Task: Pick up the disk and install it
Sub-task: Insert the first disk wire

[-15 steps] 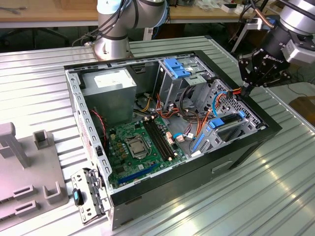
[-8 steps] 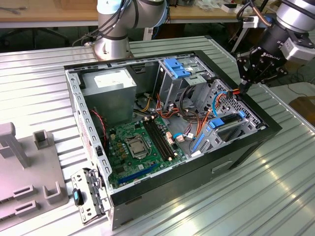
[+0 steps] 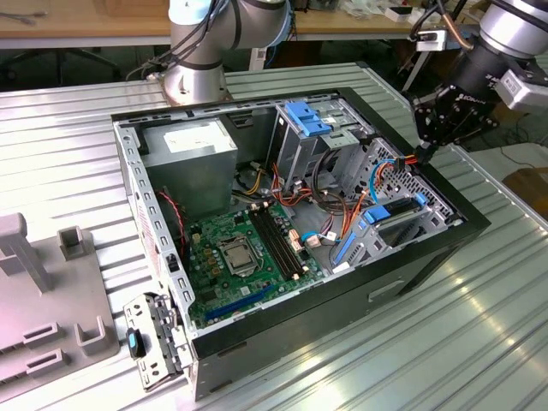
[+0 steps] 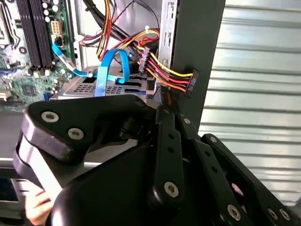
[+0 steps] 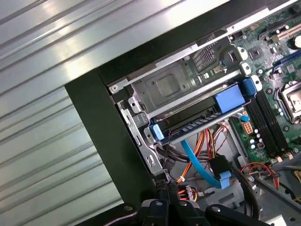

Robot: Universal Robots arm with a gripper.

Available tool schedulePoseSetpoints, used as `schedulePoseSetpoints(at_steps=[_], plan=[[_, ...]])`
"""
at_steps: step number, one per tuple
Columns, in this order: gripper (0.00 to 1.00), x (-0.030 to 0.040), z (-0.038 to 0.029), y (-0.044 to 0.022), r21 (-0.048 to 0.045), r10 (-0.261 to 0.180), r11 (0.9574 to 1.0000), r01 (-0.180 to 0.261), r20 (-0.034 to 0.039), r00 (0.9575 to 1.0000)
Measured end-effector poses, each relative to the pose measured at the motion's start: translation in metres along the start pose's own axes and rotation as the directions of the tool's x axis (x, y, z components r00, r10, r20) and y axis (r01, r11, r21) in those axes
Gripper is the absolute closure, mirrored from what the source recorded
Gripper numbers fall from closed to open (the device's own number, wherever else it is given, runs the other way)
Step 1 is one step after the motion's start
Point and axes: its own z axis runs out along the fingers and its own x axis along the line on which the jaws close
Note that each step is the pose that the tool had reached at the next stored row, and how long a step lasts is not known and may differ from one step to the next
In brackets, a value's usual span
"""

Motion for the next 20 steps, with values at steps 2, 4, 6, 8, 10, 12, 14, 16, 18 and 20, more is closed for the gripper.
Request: schedulePoseSetpoints(at_steps=[2,4,6,8,10,12,14,16,18,20], plan=[[0.89,0.001,0.0003,-0.0037,0.0011,-0.003,1.0,0.003,-0.0017,1.0],[0.89,0.0028,0.0005,-0.0093,0.0015,-0.003,1.0,0.003,-0.003,1.0],[0.89,0.0019,0.0009,-0.0182,-0.0005,-0.004,1.0,0.004,-0.0293,0.9996],[0.89,0.0005,0.0011,-0.0216,0.0058,-0.01,0.9999,0.01,-0.0637,0.9979],[0.89,0.0006,0.0016,-0.0216,0.009,-0.041,0.9991,0.042,-0.0717,0.9966],[0.89,0.0004,0.002,-0.0215,0.0108,-0.11,0.9938,0.111,-0.0729,0.9913],[0.68,-0.001,0.0053,-0.0186,0.0109,-0.175,0.984,0.178,-0.1072,0.9786],[0.68,-0.0022,0.011,-0.018,0.0002,-0.177,0.984,0.178,-0.1141,0.9776],[0.68,-0.0022,0.0122,-0.018,0.0005,-0.177,0.984,0.178,-0.1154,0.9774],[0.7,-0.0021,0.0126,-0.0179,0.0005,-0.177,0.984,0.178,-0.1161,0.9774]])
